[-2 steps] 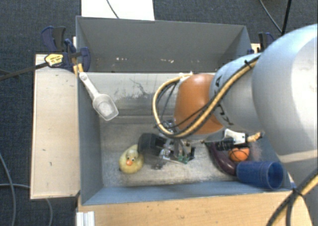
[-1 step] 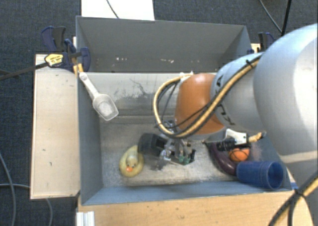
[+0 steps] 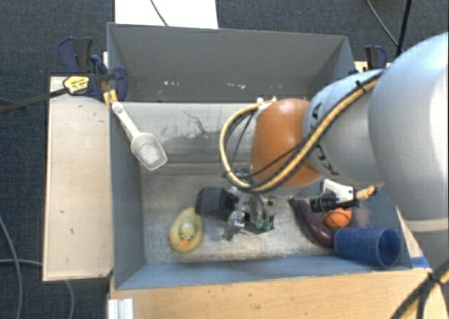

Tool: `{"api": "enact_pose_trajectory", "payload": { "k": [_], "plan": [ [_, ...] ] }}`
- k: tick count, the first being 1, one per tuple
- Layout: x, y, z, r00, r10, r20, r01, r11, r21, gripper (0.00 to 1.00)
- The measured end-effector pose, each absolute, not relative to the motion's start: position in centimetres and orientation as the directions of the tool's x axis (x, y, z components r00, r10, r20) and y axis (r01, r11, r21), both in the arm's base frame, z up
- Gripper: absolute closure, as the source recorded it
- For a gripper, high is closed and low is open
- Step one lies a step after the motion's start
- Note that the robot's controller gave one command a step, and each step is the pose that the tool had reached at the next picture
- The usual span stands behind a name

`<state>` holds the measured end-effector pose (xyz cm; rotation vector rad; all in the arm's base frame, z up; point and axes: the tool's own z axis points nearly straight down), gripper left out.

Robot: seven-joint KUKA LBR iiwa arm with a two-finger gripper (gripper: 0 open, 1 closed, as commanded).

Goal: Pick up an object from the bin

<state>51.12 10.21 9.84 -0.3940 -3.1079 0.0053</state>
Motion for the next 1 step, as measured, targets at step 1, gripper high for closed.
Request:
{"api": "enact_pose_trajectory", "payload": {
  "k": [1],
  "plan": [
    [51.19, 10.24, 11.83, -0.969, 0.248, 0.007, 0.248, 0.969, -0.003, 1.0]
  ]
}}
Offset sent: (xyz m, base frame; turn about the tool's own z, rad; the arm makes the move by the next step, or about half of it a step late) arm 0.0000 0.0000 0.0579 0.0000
